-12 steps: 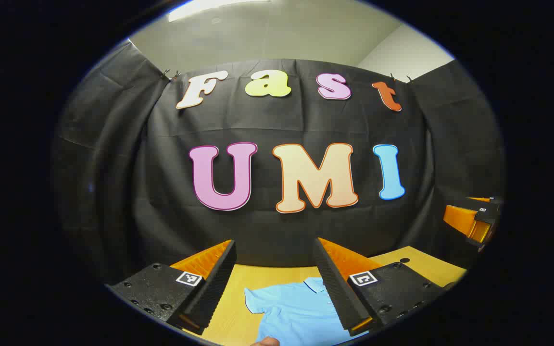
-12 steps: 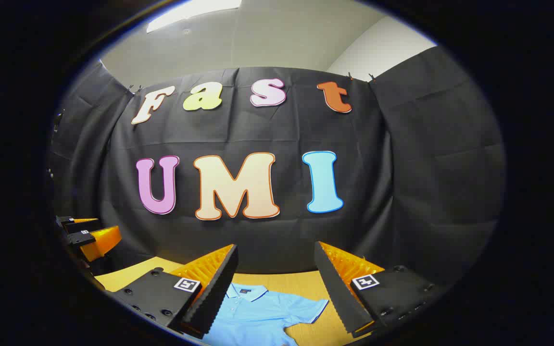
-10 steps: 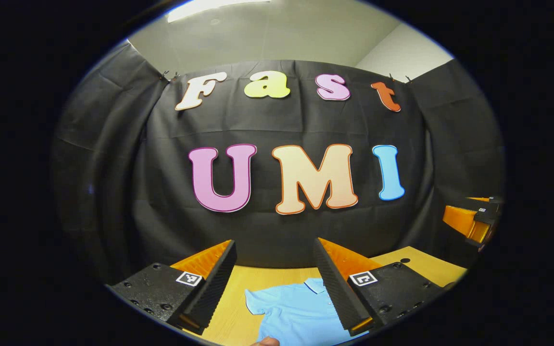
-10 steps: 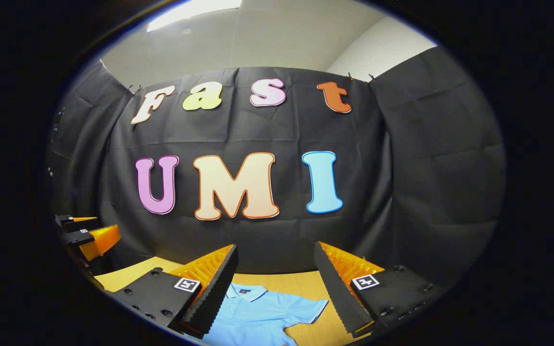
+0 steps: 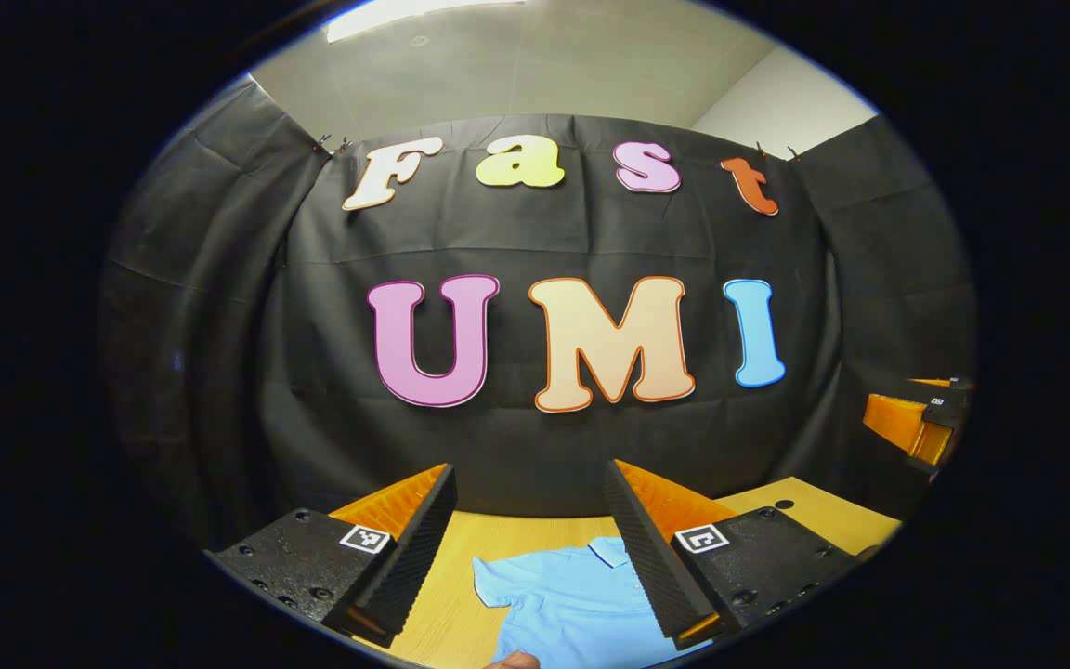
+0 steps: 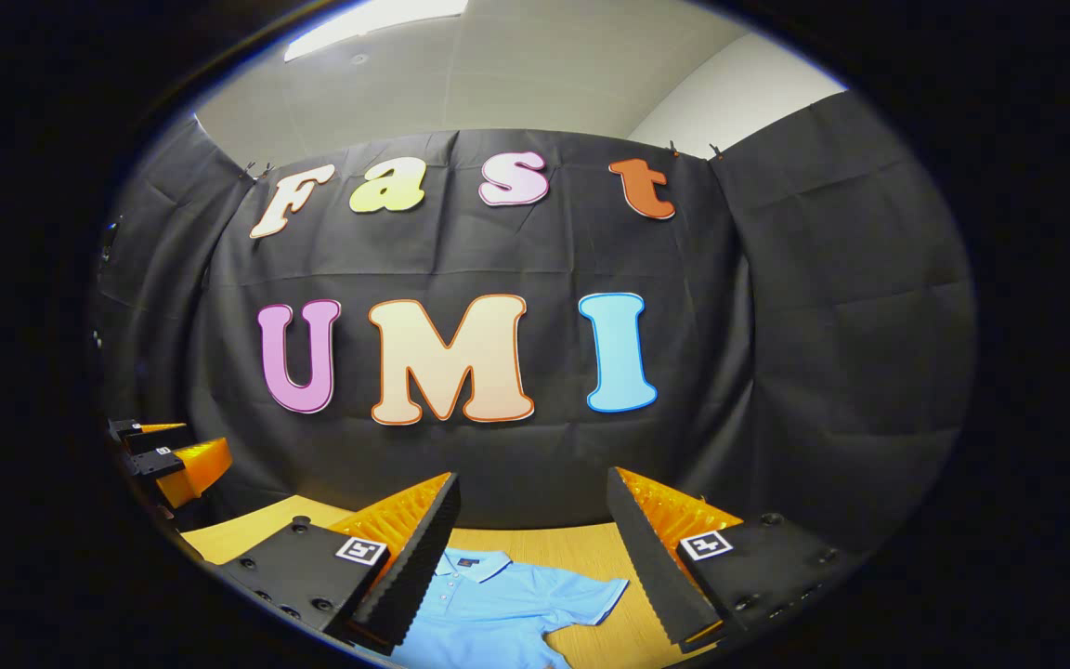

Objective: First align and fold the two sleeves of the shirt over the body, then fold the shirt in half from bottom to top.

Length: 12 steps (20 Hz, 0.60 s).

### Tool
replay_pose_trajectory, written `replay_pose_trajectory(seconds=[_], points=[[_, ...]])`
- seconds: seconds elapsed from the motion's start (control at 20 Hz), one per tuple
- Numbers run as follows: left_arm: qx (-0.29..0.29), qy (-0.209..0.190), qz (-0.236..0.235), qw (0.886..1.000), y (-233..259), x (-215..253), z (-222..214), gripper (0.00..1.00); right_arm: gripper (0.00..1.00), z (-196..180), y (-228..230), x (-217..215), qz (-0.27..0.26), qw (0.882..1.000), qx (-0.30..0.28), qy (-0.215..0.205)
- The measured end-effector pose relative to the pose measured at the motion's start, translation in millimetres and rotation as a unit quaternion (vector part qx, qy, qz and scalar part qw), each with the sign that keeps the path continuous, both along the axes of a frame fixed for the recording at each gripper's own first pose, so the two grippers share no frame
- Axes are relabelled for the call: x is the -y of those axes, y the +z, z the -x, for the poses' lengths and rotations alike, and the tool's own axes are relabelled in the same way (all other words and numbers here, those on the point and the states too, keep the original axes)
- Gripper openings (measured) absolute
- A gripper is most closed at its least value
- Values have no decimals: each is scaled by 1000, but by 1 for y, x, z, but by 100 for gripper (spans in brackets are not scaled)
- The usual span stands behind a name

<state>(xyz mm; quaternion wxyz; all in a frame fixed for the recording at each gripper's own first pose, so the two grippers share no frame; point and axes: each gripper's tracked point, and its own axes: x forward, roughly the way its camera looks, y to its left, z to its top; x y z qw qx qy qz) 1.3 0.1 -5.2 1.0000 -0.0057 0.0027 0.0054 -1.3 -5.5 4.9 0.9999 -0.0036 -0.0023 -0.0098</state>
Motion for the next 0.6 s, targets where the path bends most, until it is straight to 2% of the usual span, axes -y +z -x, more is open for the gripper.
replay_pose_trajectory(seconds=[0.2, 0.6], points=[[10, -5, -2, 1000, 8, 3, -2, 96, 98, -8, 0, 4, 1, 1000, 3, -6], [8, -11, 3, 1000, 8, -4, -5, 94, 97, -55, -49, 29, 22, 998, -47, -30]])
